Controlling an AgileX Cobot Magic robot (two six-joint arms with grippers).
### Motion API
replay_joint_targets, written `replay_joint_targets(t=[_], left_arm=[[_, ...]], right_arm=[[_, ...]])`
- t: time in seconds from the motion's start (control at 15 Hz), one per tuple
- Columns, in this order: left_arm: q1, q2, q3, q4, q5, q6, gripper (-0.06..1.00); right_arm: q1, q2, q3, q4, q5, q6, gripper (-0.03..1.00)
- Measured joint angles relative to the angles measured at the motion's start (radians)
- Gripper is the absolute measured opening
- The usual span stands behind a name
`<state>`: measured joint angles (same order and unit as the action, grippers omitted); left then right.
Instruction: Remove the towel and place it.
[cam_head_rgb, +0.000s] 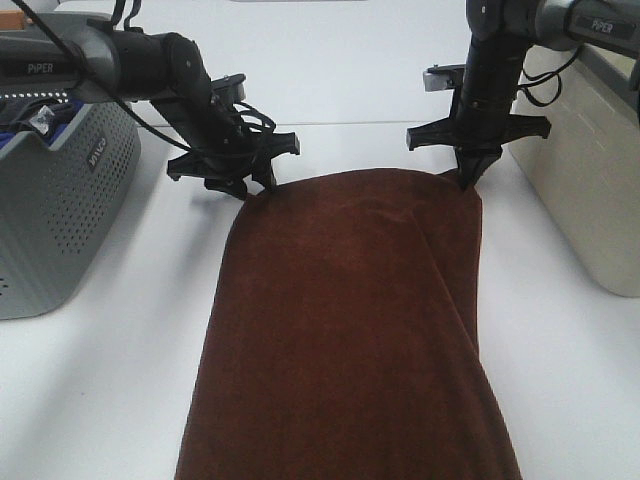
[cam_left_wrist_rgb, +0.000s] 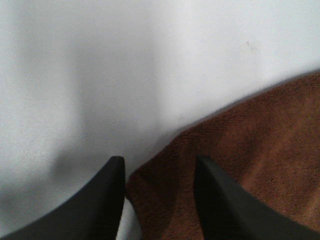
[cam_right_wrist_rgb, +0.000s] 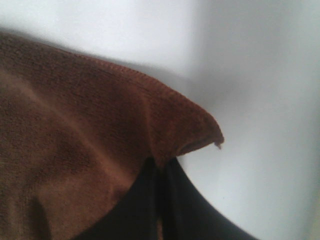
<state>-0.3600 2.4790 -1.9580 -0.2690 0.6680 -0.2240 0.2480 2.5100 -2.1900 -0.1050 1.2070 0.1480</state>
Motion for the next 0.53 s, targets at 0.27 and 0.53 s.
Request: replay_joint_targets(t=[0.27,0.53], left_arm=[[0.0,0.008,-0.002,-0.005,0.004,0.012,0.31],[0.0,0.008,-0.002,-0.009,0.004,0.054,0.02]], right_arm=[[0.0,0.0,0.0,0.0,-0.001,0.0,0.0],[0.0,0.0,0.0,0.0,-0.001,0.0,0.0]])
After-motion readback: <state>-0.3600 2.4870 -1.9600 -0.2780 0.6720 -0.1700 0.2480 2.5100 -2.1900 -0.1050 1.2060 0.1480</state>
